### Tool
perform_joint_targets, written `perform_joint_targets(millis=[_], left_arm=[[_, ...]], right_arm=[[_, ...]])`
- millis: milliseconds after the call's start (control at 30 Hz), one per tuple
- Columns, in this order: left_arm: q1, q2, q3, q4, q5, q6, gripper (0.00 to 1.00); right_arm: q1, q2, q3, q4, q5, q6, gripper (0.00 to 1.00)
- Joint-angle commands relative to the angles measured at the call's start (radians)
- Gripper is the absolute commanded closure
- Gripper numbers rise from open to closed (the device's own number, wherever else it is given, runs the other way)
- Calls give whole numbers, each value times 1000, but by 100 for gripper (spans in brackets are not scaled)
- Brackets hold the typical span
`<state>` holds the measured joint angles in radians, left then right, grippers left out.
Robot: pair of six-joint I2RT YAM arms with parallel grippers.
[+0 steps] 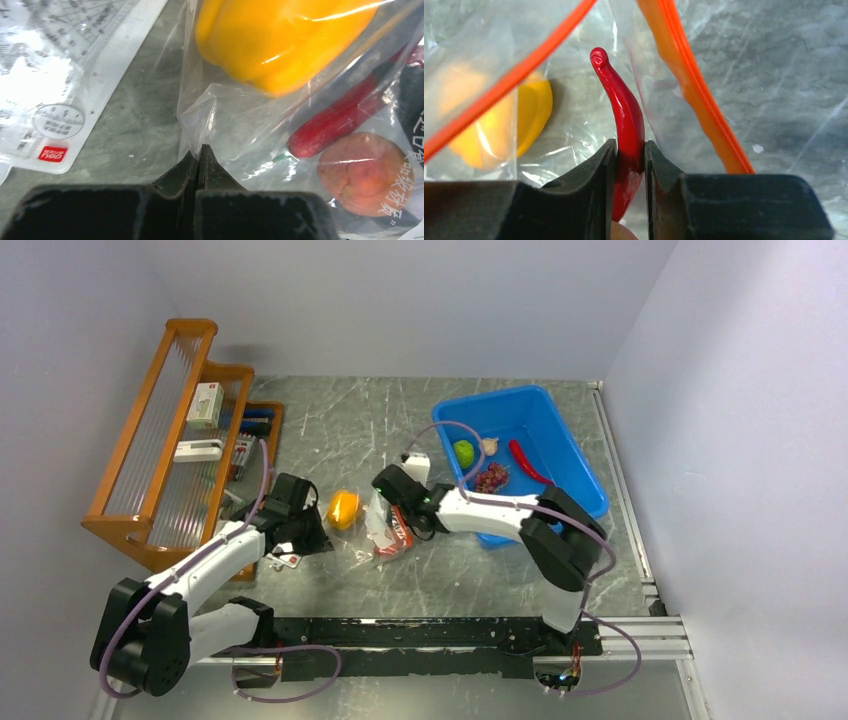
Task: Open the zip-top bag and remove the fake food
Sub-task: Pick up the fake vegetable from the zipper food storage bag.
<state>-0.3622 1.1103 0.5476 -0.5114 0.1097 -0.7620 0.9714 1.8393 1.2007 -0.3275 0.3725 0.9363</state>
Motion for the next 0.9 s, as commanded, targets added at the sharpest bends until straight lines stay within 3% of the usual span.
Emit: perform_joint_targets(millis=[0, 133, 333, 467, 867], left_arm=[[6, 45, -8, 84, 127, 39, 93], [6, 85, -19, 150, 224, 53, 93], [5, 104, -23, 174, 254, 54, 93], [5, 81, -15, 155, 238, 51, 93], [5, -165, -47, 0, -62, -161, 93]], right_arm=[[6, -187, -264, 405, -47, -36, 98], [7, -276, -459, 781, -80, -51, 97], [11, -270, -549, 1086, -165, -165, 96], [25, -250, -552, 1131, -228, -262, 96], [29, -334, -603, 1087, -210, -328, 97]])
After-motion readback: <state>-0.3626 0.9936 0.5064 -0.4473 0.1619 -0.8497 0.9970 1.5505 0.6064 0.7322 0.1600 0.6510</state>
